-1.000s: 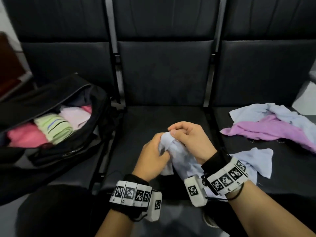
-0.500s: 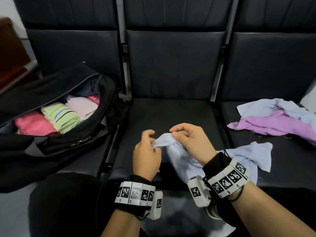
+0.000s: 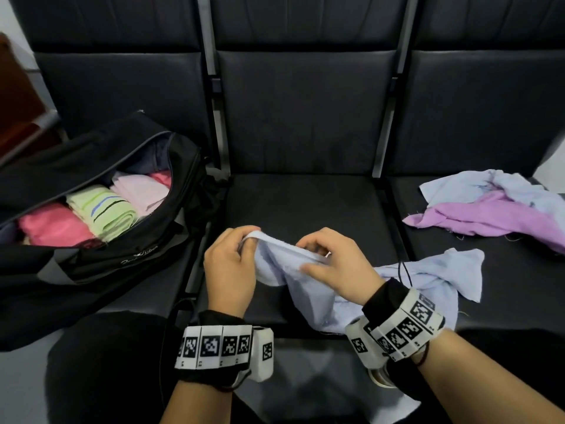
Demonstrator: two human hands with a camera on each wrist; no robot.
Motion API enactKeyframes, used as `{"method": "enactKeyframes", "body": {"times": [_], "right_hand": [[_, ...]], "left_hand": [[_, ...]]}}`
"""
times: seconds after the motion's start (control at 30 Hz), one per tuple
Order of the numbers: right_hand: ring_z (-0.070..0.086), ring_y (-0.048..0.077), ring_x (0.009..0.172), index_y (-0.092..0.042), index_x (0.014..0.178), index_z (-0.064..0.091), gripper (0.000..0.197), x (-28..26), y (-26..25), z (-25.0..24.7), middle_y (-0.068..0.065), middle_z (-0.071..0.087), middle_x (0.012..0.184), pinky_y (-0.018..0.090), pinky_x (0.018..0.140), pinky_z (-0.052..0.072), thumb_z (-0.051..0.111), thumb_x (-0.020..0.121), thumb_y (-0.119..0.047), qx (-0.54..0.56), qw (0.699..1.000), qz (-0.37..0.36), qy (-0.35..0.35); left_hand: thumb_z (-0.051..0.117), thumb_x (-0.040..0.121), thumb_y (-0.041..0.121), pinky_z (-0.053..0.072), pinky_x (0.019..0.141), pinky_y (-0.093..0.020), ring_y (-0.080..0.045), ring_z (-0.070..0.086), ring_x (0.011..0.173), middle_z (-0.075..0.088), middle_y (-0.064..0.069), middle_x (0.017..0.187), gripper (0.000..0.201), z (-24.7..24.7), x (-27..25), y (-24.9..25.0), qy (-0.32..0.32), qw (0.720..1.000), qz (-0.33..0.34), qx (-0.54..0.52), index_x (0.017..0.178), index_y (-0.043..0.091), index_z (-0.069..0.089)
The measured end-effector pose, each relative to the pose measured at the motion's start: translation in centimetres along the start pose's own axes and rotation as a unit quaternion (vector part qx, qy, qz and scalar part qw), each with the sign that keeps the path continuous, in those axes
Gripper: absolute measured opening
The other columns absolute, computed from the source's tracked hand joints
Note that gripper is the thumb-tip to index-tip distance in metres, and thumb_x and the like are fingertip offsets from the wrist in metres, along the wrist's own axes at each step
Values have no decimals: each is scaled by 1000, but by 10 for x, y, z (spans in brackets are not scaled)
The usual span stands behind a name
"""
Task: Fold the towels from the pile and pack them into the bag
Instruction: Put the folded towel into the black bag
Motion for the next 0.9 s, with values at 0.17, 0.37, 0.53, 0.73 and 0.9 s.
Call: {"method": "enactKeyframes", "body": {"times": [0.17,0.37,0.53,0.73,0.9], "right_hand": [[56,5,79,-22,93,69,29,-2,5,-11,-14,57,85,20,72,44,57,79,0,-97,991,-45,82],[62,16,82,-20,93,69,15,-2,28,-49,-6,65,86,39,74,51,63,86,-8,-187,977,-6,97],[63,16,75,-20,83,69,6,-5,48,-69,-4,67,78,37,71,51,72,86,-15,-164,973,40,155],[55,5,61,-24,73,65,14,3,41,-52,-5,63,66,24,60,47,73,83,-20,-39,986,65,149],[48,2,57,-25,68,54,25,4,19,-31,-15,55,61,13,53,38,76,80,-23,6,994,49,100]], "left_hand": [[58,92,2,43,78,-9,2,63,86,70,12,89,21,-19,8,1,23,1000,-4,-14,94,18,71],[54,95,7,39,73,-4,5,55,74,65,8,82,19,-59,27,-9,109,994,-23,-15,91,22,66],[53,98,21,32,65,-27,-6,43,66,50,9,66,19,-86,38,-31,180,980,-73,43,82,16,62],[60,97,26,39,67,-32,-24,60,70,62,1,66,23,-69,34,-42,59,988,-133,58,81,13,69],[60,95,17,50,69,-36,-28,66,77,70,-7,73,20,-25,23,-19,-92,986,-129,41,81,10,73]]}}
Point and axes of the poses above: each hand's wrist, its own x-axis towards the middle knuckle, its own z-axis out of the palm, y = z × x, the point moved 1 cm from there along x, towards the middle knuckle
